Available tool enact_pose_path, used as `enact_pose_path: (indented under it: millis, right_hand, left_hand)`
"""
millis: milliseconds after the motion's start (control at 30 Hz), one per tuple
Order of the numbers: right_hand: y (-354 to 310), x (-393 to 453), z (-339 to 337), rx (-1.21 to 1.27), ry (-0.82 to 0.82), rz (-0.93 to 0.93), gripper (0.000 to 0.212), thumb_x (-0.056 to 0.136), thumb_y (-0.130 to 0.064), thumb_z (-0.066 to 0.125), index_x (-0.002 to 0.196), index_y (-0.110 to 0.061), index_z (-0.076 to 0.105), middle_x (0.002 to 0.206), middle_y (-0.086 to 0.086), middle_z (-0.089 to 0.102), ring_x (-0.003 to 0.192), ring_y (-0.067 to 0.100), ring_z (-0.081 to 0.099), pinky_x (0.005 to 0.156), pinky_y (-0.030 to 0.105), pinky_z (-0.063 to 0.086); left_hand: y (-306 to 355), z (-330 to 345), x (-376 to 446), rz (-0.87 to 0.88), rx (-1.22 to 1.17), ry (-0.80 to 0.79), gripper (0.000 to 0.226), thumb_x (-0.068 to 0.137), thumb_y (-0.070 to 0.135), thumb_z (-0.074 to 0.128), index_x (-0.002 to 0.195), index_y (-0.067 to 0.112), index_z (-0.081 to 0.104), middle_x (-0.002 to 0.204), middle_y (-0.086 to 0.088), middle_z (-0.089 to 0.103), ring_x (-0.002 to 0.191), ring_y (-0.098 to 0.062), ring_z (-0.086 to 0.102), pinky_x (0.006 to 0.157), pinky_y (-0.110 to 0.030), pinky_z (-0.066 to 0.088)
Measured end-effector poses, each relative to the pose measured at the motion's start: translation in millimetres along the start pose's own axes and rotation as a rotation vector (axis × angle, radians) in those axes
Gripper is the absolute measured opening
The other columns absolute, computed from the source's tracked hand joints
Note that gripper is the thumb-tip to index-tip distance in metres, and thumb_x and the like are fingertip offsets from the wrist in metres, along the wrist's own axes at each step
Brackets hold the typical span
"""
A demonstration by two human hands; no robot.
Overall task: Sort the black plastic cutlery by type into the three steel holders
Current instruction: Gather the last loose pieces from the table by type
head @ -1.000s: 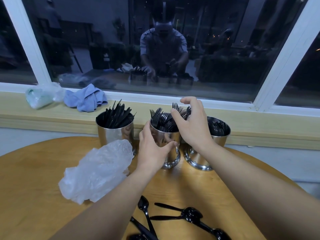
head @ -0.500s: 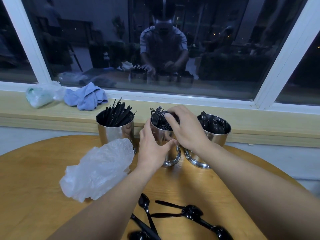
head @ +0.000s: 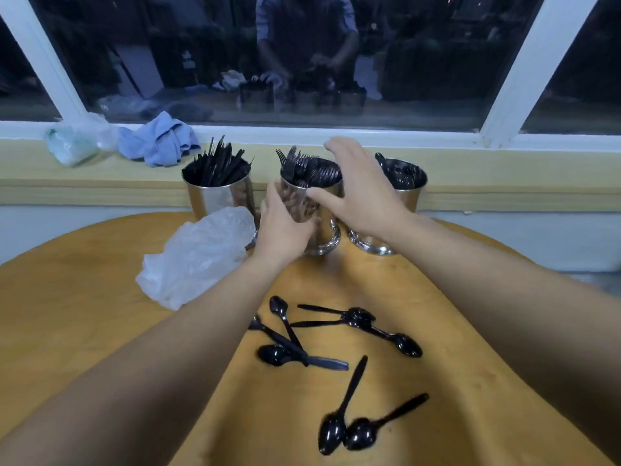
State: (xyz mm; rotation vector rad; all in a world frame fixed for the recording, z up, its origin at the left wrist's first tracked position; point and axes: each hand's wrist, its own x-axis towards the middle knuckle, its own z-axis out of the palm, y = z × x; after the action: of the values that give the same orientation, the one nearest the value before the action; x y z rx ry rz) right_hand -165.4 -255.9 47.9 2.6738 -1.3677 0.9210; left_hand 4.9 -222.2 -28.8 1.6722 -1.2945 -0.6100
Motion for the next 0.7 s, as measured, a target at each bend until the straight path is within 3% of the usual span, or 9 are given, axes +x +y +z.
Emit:
enact_pose_path:
  millis: [100, 167, 267, 333, 400, 500, 600, 700]
  right_hand:
    - [-7.0, -44.3, -10.0, 0.066, 0.096, 0.046, 0.064, 0.099, -0.046, 0.071, 0.149, -0.014, 0.049, 0.148, 0.004, 0.051, 0.141, 0.025, 0.048, 0.12, 0.046, 0.04]
    - [-14.1, -81.3, -16.9, 0.079, 0.138, 0.077, 0.049, 0.098, -0.038, 0.072, 0.139, -0.016, 0.056, 0.136, 0.003, 0.054, 0.13, 0.024, 0.052, 0.113, 0.045, 0.045]
    - [-21.9, -143.9, -18.3, 0.077, 0.039, 0.137, 0.026, 0.1, -0.031, 0.073, 0.124, -0.021, 0.069, 0.122, -0.002, 0.058, 0.115, 0.019, 0.058, 0.108, 0.044, 0.045]
    - [-24.8, -189.6, -17.3, 0.099, -0.067, 0.16, 0.015, 0.1, -0.027, 0.075, 0.114, -0.027, 0.075, 0.11, -0.009, 0.06, 0.101, 0.014, 0.06, 0.104, 0.046, 0.047]
    - [-25.6, -233.4, -17.9, 0.143, -0.164, 0.161, 0.012, 0.1, -0.023, 0.074, 0.11, -0.03, 0.078, 0.105, -0.013, 0.061, 0.096, 0.012, 0.06, 0.1, 0.048, 0.051]
    - [-25.8, -291.7, -18.3, 0.11, -0.275, 0.132, 0.021, 0.102, -0.024, 0.07, 0.119, -0.034, 0.078, 0.112, -0.019, 0.061, 0.108, 0.008, 0.059, 0.107, 0.047, 0.048]
    - [-24.7, -326.8, -18.7, 0.063, -0.325, 0.125, 0.027, 0.102, -0.033, 0.071, 0.127, -0.038, 0.076, 0.119, -0.023, 0.059, 0.118, 0.004, 0.053, 0.111, 0.042, 0.042]
    - [-25.9, -339.0, -18.0, 0.047, -0.31, 0.105, 0.023, 0.099, -0.037, 0.074, 0.122, -0.038, 0.079, 0.115, -0.023, 0.06, 0.112, 0.005, 0.052, 0.106, 0.04, 0.041]
  left_hand:
    - [2.4, -9.4, -35.1, -0.066, -0.013, -0.015, 0.095, 0.091, 0.046, 0.084, 0.168, 0.023, 0.033, 0.164, -0.003, 0.05, 0.151, -0.024, 0.05, 0.124, -0.051, 0.043]
    - [5.2, -17.5, -68.9, -0.105, -0.06, -0.066, 0.09, 0.098, 0.039, 0.08, 0.171, 0.021, 0.032, 0.162, 0.0, 0.053, 0.146, -0.02, 0.054, 0.123, -0.047, 0.045]
    - [3.5, -31.4, -126.0, -0.071, -0.061, -0.185, 0.05, 0.106, 0.029, 0.074, 0.153, 0.025, 0.059, 0.139, 0.009, 0.069, 0.12, -0.003, 0.067, 0.106, -0.03, 0.054]
    - [-4.8, -39.7, -163.3, -0.037, -0.059, -0.234, 0.028, 0.107, 0.027, 0.073, 0.134, 0.029, 0.073, 0.123, 0.013, 0.076, 0.109, 0.003, 0.07, 0.099, -0.026, 0.057]
    - [-17.5, -43.9, -196.0, -0.021, -0.041, -0.257, 0.015, 0.106, 0.028, 0.073, 0.118, 0.036, 0.079, 0.105, 0.017, 0.079, 0.097, 0.004, 0.072, 0.091, -0.029, 0.06]
    - [-33.9, -46.4, -242.3, -0.002, 0.031, -0.295, 0.008, 0.105, 0.033, 0.076, 0.106, 0.039, 0.081, 0.097, 0.023, 0.078, 0.092, 0.002, 0.072, 0.086, -0.03, 0.06]
    - [-44.3, -45.2, -275.3, 0.069, 0.091, -0.292, 0.006, 0.105, 0.033, 0.076, 0.105, 0.037, 0.08, 0.096, 0.016, 0.074, 0.092, -0.005, 0.068, 0.08, -0.021, 0.055]
    - [-49.5, -43.6, -294.2, 0.124, 0.193, -0.273, 0.011, 0.105, 0.033, 0.075, 0.115, 0.034, 0.081, 0.103, 0.019, 0.068, 0.1, 0.0, 0.064, 0.081, -0.009, 0.047]
